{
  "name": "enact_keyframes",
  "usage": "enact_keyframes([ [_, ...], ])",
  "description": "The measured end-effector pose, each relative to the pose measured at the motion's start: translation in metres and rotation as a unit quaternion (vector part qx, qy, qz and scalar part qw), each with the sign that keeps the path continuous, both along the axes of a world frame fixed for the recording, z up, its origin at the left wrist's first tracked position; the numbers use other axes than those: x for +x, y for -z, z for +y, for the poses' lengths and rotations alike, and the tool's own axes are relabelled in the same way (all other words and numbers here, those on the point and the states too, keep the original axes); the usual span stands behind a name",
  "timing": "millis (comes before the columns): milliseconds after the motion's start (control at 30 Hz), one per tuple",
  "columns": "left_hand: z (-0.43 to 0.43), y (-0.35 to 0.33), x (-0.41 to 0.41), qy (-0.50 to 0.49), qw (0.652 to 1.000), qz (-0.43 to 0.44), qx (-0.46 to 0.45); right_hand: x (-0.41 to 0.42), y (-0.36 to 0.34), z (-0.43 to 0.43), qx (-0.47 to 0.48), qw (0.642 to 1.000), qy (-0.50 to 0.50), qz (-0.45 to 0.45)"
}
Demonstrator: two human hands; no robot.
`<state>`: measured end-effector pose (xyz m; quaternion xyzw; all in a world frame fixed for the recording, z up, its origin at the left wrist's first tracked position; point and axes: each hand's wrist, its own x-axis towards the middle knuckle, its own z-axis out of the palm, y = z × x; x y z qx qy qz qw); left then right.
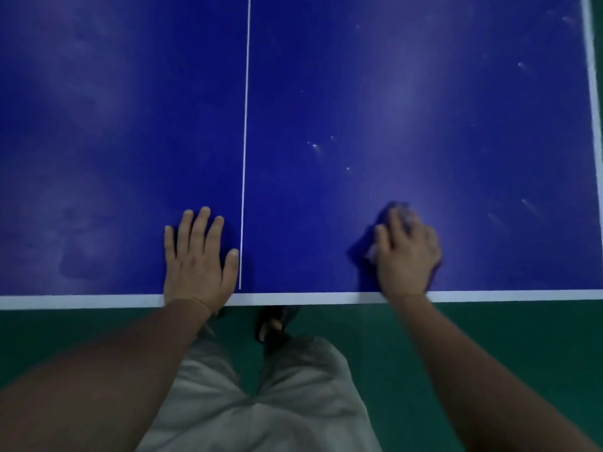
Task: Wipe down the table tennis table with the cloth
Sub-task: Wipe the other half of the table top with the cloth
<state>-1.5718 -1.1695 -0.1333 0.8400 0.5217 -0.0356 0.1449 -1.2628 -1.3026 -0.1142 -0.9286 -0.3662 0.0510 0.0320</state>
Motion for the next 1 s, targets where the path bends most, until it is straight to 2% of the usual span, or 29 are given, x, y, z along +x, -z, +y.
enact_keyframes([
  [100,-0.001,-0.002,0.003,-0.002,1.0,0.001,0.004,0.004,0.005,0.014,0.009,0.993,0.121,0.008],
  [133,-0.001,-0.003,0.003,0.0,1.0,0.001,0.003,-0.015,0.006,0.027,0.01,0.993,0.12,0.006],
  [233,0.0,-0.004,0.002,0.006,1.0,0.006,0.005,-0.108,0.011,0.064,0.041,0.998,-0.046,0.008],
  [333,0.001,-0.004,0.003,0.016,1.0,0.019,0.008,-0.172,0.013,0.08,0.04,0.981,-0.184,0.055],
  [433,0.002,-0.003,0.002,0.019,1.0,0.018,0.008,-0.148,0.013,0.059,0.042,0.967,-0.24,0.07],
  [533,0.003,-0.003,0.001,0.015,1.0,0.014,0.001,-0.08,0.006,0.022,0.032,0.968,-0.248,0.026],
  [633,0.004,-0.003,0.001,0.019,1.0,0.015,-0.014,0.0,0.002,0.011,0.01,0.985,-0.172,-0.016],
  [700,0.004,-0.004,0.001,0.024,0.999,0.022,-0.017,0.029,0.001,0.022,0.009,1.0,-0.024,-0.003],
  [767,0.004,-0.003,0.001,0.027,0.999,0.027,-0.02,0.015,0.007,0.047,0.016,0.993,0.119,-0.014],
  [800,0.004,-0.004,0.0,0.026,0.999,0.025,-0.02,-0.008,0.007,0.06,0.013,0.991,0.134,-0.017],
  [833,0.004,-0.005,0.0,0.027,0.999,0.023,-0.021,-0.038,0.009,0.071,0.016,0.994,0.106,-0.014],
  [900,0.005,-0.007,0.001,0.03,0.999,0.024,-0.028,-0.109,0.012,0.084,0.035,0.999,-0.028,0.0],
  [1000,0.006,-0.008,0.002,0.032,0.998,0.037,-0.038,-0.179,0.01,0.061,0.033,0.975,-0.217,0.031],
])
